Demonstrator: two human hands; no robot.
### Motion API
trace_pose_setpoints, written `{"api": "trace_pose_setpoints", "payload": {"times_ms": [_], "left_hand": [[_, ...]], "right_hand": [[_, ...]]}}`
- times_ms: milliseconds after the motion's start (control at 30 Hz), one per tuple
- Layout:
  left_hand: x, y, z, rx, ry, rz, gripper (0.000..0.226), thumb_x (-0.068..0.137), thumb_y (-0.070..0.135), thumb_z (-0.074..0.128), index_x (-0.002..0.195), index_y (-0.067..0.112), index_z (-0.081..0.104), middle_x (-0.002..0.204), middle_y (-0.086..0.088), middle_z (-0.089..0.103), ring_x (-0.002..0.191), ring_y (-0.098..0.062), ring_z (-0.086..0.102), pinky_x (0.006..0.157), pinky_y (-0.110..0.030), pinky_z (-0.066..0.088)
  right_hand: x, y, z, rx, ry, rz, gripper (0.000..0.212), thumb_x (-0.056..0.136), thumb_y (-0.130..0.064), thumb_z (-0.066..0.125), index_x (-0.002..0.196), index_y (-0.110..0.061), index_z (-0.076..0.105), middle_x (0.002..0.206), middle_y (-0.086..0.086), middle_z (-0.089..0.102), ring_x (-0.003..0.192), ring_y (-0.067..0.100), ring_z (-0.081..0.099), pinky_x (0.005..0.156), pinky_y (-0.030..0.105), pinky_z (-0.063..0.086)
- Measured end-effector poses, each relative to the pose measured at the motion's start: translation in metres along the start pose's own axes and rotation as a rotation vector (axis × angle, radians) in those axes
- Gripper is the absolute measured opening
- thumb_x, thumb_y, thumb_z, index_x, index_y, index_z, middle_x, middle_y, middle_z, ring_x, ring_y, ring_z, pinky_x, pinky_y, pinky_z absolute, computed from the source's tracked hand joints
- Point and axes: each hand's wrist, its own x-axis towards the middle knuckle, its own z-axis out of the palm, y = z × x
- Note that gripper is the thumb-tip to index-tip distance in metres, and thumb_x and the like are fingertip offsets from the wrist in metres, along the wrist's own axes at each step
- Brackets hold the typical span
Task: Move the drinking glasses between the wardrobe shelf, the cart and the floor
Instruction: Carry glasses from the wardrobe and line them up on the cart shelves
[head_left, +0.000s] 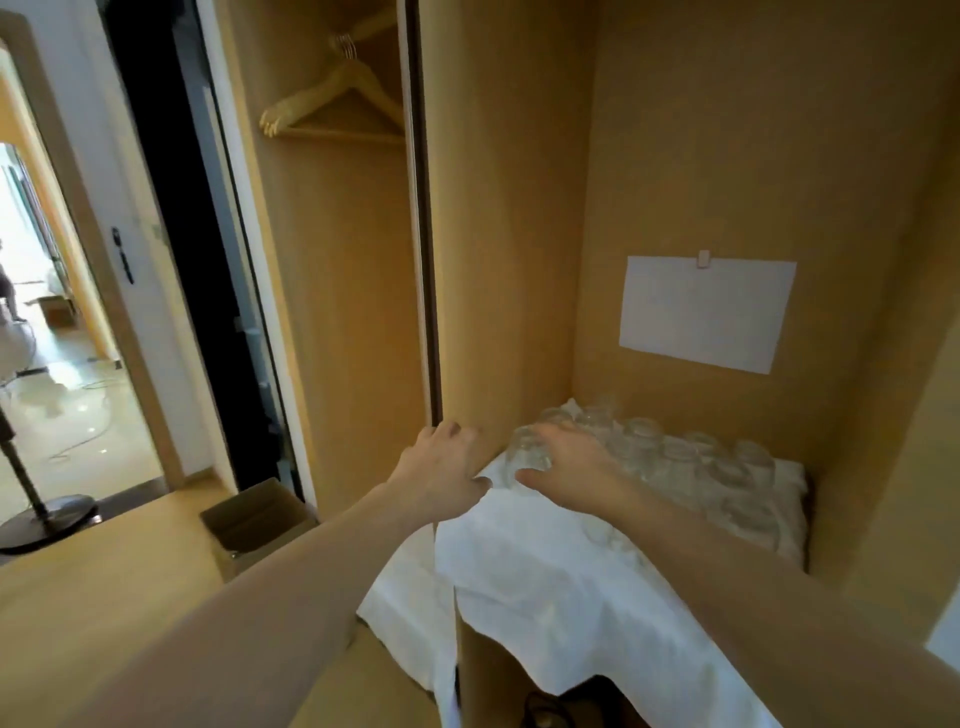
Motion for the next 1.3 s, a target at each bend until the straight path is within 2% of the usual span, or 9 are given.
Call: {"api": "trace_pose_setpoints", "payload": {"times_ms": [233, 467, 633, 767, 833, 1000, 1100, 1200, 1300], "left_hand": [[0.100, 0.012, -0.016, 0.099, -0.028, 0.070, 0.070, 0.094, 0.046, 0.058, 0.153, 0.019, 0.031, 0.148, -0.009, 0.041, 0.134, -0.033, 0.039, 0.106, -0.048, 0.043], [0.196, 0.055, 0.001, 0.123, -0.048, 0.208, 0.067, 0.091, 0.057, 0.055, 0.142, 0.015, 0.044, 0.135, -0.010, 0.050, 0.124, -0.034, 0.049, 0.100, -0.050, 0.048], [0.254, 0.075, 0.013, 0.112, -0.075, 0.272, 0.061, 0.090, 0.047, 0.062, 0.142, 0.020, 0.047, 0.132, -0.010, 0.050, 0.127, -0.033, 0.047, 0.102, -0.046, 0.046], [0.291, 0.081, 0.035, 0.105, -0.113, 0.313, 0.058, 0.092, 0.044, 0.062, 0.142, 0.019, 0.048, 0.133, -0.011, 0.052, 0.126, -0.034, 0.048, 0.100, -0.047, 0.048], [0.310, 0.081, 0.049, 0.094, -0.144, 0.334, 0.061, 0.091, 0.044, 0.063, 0.144, 0.020, 0.045, 0.135, -0.012, 0.053, 0.125, -0.036, 0.050, 0.099, -0.045, 0.049], [0.362, 0.080, 0.078, -0.088, -0.214, 0.333, 0.063, 0.092, 0.038, 0.066, 0.147, 0.017, 0.045, 0.141, -0.010, 0.054, 0.128, -0.028, 0.053, 0.092, -0.026, 0.042], [0.389, 0.084, 0.093, -0.125, -0.275, 0.303, 0.065, 0.091, 0.039, 0.067, 0.149, 0.024, 0.043, 0.147, -0.008, 0.046, 0.132, -0.029, 0.048, 0.105, -0.033, 0.045], [0.414, 0.093, 0.108, -0.136, -0.292, 0.304, 0.064, 0.091, 0.040, 0.067, 0.149, 0.027, 0.043, 0.147, -0.007, 0.045, 0.131, -0.030, 0.050, 0.103, -0.035, 0.048], [0.435, 0.098, 0.124, -0.121, -0.345, 0.368, 0.069, 0.090, 0.040, 0.068, 0.152, 0.028, 0.041, 0.150, -0.009, 0.042, 0.135, -0.032, 0.046, 0.105, -0.037, 0.047]], "right_hand": [[0.071, 0.052, -0.009, 0.169, 0.048, 0.125, 0.076, 0.082, -0.060, 0.071, 0.144, -0.022, 0.049, 0.137, 0.005, 0.055, 0.123, 0.024, 0.055, 0.103, 0.039, 0.048], [0.135, 0.121, -0.018, 0.380, 0.110, 0.275, 0.046, 0.072, -0.056, 0.079, 0.108, -0.032, 0.065, 0.101, -0.015, 0.069, 0.094, 0.014, 0.070, 0.076, 0.031, 0.060], [0.165, 0.165, -0.025, 0.246, 0.125, 0.301, 0.043, 0.075, -0.051, 0.075, 0.107, -0.026, 0.063, 0.089, -0.015, 0.056, 0.090, 0.014, 0.061, 0.060, 0.021, 0.043], [0.181, 0.200, -0.021, 0.233, 0.058, 0.310, 0.036, 0.079, -0.047, 0.075, 0.107, -0.024, 0.073, 0.110, -0.006, 0.067, 0.105, 0.015, 0.065, 0.085, 0.031, 0.054], [0.186, 0.213, -0.019, 0.241, 0.066, 0.341, 0.034, 0.080, -0.048, 0.074, 0.106, -0.026, 0.072, 0.113, -0.007, 0.068, 0.107, 0.015, 0.065, 0.087, 0.030, 0.053], [0.200, 0.238, -0.011, 0.165, 0.045, 0.484, 0.059, 0.086, -0.046, 0.072, 0.136, -0.019, 0.059, 0.135, 0.004, 0.063, 0.122, 0.024, 0.060, 0.097, 0.033, 0.052], [0.204, 0.249, -0.006, 0.174, 0.014, 0.538, 0.061, 0.084, -0.044, 0.074, 0.137, -0.018, 0.061, 0.134, 0.004, 0.063, 0.120, 0.023, 0.061, 0.097, 0.032, 0.053], [0.211, 0.258, -0.003, 0.132, -0.026, 0.594, 0.053, 0.083, -0.039, 0.075, 0.130, -0.018, 0.065, 0.128, 0.005, 0.066, 0.114, 0.021, 0.064, 0.091, 0.029, 0.054], [0.219, 0.266, 0.005, 0.107, -0.091, 0.634, 0.063, 0.081, -0.038, 0.078, 0.137, -0.016, 0.059, 0.135, 0.003, 0.062, 0.121, 0.022, 0.061, 0.095, 0.027, 0.052]]}}
